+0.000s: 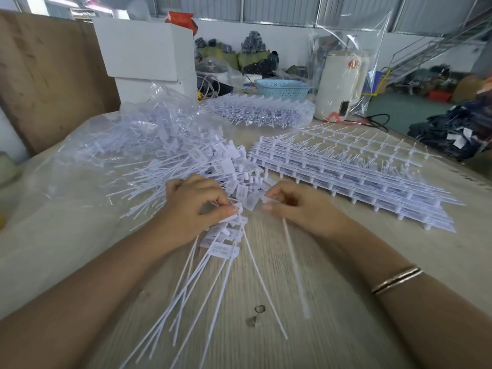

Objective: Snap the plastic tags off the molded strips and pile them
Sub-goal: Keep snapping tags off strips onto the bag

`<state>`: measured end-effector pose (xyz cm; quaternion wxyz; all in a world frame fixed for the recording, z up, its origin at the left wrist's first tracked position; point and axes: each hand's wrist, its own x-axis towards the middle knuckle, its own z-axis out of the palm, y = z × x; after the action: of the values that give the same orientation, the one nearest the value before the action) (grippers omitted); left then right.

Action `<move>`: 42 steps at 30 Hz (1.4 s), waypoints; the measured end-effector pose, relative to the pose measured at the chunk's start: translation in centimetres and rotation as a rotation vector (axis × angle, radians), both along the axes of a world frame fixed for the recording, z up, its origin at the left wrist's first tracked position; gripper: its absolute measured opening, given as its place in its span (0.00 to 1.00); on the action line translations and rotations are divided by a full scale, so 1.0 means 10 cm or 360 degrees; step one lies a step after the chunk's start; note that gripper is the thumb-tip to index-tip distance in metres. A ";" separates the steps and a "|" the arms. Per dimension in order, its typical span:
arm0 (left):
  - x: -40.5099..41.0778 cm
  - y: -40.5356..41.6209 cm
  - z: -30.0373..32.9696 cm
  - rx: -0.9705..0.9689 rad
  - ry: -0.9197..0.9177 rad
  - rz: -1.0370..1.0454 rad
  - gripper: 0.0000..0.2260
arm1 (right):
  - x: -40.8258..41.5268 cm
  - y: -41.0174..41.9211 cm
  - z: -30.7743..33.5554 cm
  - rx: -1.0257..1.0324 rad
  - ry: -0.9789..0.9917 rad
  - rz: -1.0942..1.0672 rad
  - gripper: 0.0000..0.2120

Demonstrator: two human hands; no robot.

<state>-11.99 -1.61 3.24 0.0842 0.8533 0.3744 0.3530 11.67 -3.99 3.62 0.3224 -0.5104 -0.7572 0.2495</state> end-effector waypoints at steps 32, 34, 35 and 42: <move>0.00 -0.40 0.21 -0.0523 0.1223 0.0247 0.13 | -0.14 -0.17 0.12 -0.0300 0.0791 0.0118 0.23; -0.01 -0.39 0.17 -0.0504 0.1175 0.0256 0.12 | -0.09 -0.10 0.08 -0.0225 0.0901 -0.0043 0.23; 0.00 -0.38 0.16 -0.0490 0.1171 0.0258 0.13 | -0.06 -0.07 0.05 -0.0204 0.0919 -0.0113 0.23; -0.07 -0.34 0.24 -0.0830 0.0958 -0.0064 0.11 | 0.08 0.04 -0.02 -0.0110 0.1040 -0.0383 0.20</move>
<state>-12.67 -5.00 5.63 0.1913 0.8758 0.4426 -0.0214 12.42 -3.61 3.43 0.5574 -0.4999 -0.5394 0.3854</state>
